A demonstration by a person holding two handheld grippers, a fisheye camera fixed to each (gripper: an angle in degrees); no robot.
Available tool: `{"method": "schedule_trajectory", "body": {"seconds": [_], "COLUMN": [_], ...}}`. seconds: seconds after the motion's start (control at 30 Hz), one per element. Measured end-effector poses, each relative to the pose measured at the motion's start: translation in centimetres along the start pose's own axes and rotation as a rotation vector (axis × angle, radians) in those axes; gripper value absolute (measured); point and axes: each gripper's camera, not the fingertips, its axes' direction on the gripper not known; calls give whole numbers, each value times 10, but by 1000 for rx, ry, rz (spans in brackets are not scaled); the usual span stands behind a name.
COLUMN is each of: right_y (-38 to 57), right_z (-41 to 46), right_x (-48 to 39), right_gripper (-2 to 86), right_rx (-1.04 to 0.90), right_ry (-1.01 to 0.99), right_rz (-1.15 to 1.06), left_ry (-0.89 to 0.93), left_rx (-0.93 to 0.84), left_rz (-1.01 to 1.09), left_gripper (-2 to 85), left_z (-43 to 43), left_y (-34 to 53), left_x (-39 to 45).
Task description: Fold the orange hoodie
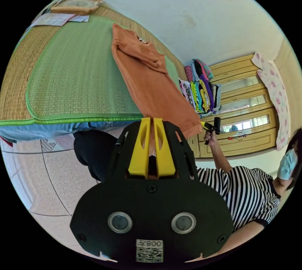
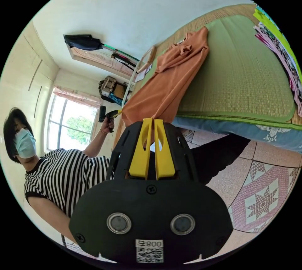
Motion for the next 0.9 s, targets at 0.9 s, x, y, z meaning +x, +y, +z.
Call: {"method": "schedule_trajectory", "body": {"seconds": [0.9], "right_y": [33], "right_z": [6], "right_x": [60], "right_gripper": [5], "right_rx": [21], "right_ry": [-24], "right_rz": [156], "left_ry": [-94], "left_rx": [-152], "left_rz": [-248], "left_gripper": [116], "left_z": [72], "left_y": [31], "left_x": [-87]}}
